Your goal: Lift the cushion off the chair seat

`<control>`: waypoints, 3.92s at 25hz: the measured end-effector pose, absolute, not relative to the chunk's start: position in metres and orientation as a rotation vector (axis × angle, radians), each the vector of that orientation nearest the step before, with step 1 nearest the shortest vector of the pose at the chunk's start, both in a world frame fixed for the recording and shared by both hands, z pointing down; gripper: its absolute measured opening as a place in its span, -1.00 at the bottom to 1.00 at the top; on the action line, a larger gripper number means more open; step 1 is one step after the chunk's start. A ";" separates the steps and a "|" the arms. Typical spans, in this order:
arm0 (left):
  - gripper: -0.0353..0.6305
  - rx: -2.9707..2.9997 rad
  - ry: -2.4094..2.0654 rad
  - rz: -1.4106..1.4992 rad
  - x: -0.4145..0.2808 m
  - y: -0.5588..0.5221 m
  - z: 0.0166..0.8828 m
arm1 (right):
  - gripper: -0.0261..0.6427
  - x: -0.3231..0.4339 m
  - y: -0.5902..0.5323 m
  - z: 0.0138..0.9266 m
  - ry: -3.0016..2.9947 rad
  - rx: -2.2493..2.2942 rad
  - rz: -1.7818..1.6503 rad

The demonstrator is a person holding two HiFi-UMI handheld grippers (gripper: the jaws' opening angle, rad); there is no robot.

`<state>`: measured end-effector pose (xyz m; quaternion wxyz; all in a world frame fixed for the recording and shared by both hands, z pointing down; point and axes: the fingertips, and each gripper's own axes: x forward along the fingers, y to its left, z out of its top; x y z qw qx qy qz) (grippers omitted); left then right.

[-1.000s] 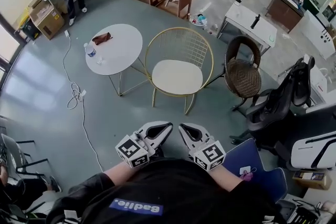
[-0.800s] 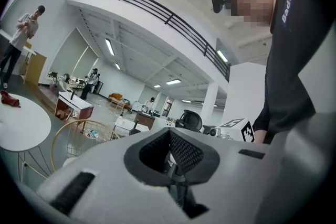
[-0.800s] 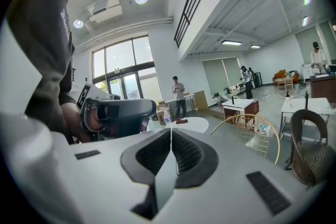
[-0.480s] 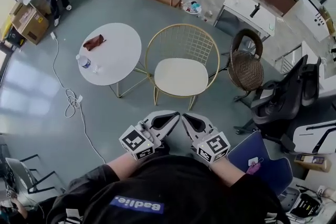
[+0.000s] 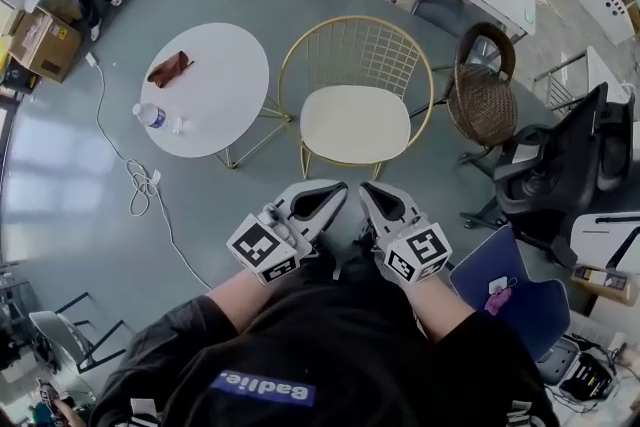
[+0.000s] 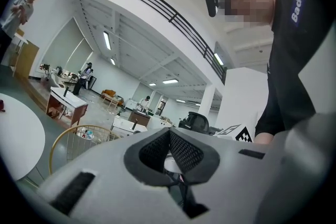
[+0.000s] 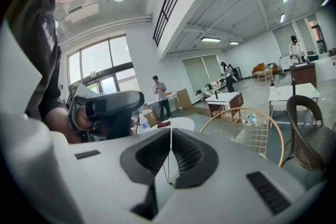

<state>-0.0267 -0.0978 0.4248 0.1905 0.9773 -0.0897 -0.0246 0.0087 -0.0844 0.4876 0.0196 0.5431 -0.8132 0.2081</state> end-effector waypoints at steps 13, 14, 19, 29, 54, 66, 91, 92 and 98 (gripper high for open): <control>-0.85 2.687 -0.360 0.008 0.010 -0.116 0.456 | -0.83 0.053 -0.104 0.561 -2.469 1.661 0.800; -0.85 2.686 -0.360 0.015 0.013 -0.116 0.458 | -0.83 0.058 -0.105 0.568 -2.462 1.661 0.814; -0.85 2.699 -0.368 0.047 0.028 -0.122 0.466 | -0.83 0.072 -0.110 0.610 -2.433 1.629 0.864; -0.85 2.701 -0.382 0.105 0.047 -0.136 0.504 | -0.83 0.087 -0.109 0.682 -2.378 1.632 1.023; -0.85 2.681 -0.452 0.116 0.055 -0.155 0.561 | -0.59 0.112 -0.098 0.858 -2.090 1.820 1.646; -0.85 2.673 -0.461 0.111 0.040 -0.151 0.586 | -0.44 0.115 -0.113 0.922 -2.063 1.920 2.084; -0.85 2.628 -0.496 0.155 0.004 -0.154 0.619 | -0.64 0.117 -0.171 0.939 -2.185 2.069 2.244; -0.85 2.628 -0.490 0.148 0.004 -0.155 0.616 | -0.65 0.117 -0.172 0.935 -2.202 2.064 2.235; -0.85 2.625 -0.480 0.164 0.001 -0.149 0.600 | -0.67 0.121 -0.172 0.906 -2.212 2.055 2.267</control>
